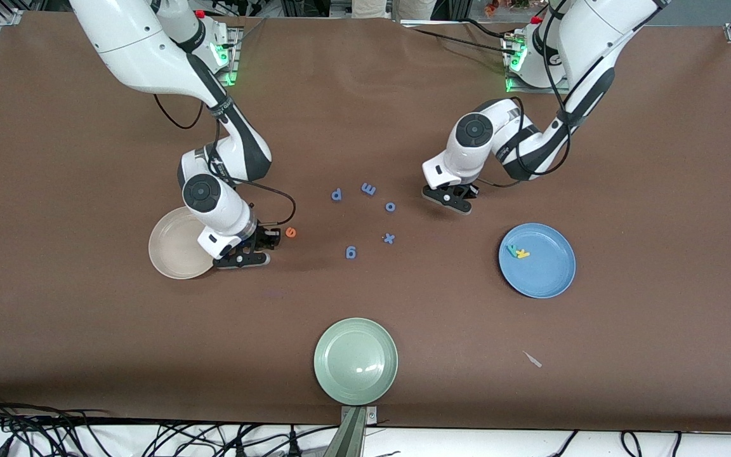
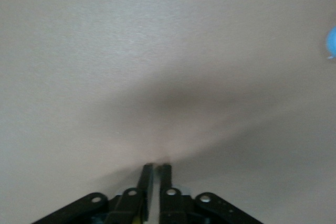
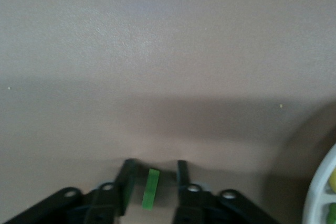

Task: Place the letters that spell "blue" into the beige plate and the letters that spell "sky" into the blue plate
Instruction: 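Carry the S with the left gripper while the right gripper places the l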

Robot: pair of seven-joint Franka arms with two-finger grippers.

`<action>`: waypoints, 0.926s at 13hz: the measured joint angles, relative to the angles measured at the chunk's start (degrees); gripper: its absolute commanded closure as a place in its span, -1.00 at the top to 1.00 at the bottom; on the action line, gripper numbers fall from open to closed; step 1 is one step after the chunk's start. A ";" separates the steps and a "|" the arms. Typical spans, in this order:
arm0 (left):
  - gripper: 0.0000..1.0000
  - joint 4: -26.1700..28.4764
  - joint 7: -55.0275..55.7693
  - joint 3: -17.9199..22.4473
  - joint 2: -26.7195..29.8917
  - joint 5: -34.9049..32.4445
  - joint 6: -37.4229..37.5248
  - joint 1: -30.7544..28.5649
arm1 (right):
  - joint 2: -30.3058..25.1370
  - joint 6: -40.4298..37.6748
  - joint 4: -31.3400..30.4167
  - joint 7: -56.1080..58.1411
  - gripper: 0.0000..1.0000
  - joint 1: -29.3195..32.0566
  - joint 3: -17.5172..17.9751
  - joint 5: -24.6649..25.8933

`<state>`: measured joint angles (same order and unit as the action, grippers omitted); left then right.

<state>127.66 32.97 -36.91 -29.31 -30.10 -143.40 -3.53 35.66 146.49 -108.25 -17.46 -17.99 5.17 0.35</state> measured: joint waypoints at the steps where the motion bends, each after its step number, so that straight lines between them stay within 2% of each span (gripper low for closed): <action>1: 1.00 0.07 2.70 -0.94 0.07 -0.01 1.09 0.02 | 0.00 0.03 -0.03 0.00 -0.65 -0.04 0.00 0.00; 2: 1.00 0.40 4.82 -1.62 0.27 -0.07 2.16 0.06 | -0.01 0.04 -0.03 0.00 -0.81 -0.07 0.00 0.00; 6: 0.99 3.23 6.88 -2.10 1.55 -0.12 2.97 0.06 | -0.26 -0.15 -0.06 0.23 -0.81 -0.21 0.04 0.00; 7: 0.88 3.61 6.97 -2.10 1.94 -0.12 2.97 0.06 | -0.81 -1.23 -0.02 0.84 -0.81 -0.23 0.02 0.01; 8: 0.60 3.82 7.08 -2.10 2.25 -0.12 2.97 0.05 | -1.79 -3.00 0.05 2.45 -0.81 -0.24 -0.24 0.02; 9: 0.51 4.11 7.14 -2.08 2.47 -0.12 2.97 0.04 | -3.19 -5.22 0.08 5.15 -0.81 -0.24 -1.12 0.02; 12: 0.48 4.73 9.65 -2.03 2.55 -0.12 2.89 -0.35 | -6.46 -9.59 -0.01 16.99 -0.79 -0.07 -6.47 0.01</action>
<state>132.39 42.62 -38.95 -26.76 -30.22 -140.51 -3.87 29.20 136.90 -108.26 -0.47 -18.06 -1.30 0.36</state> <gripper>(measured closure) 0.242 0.903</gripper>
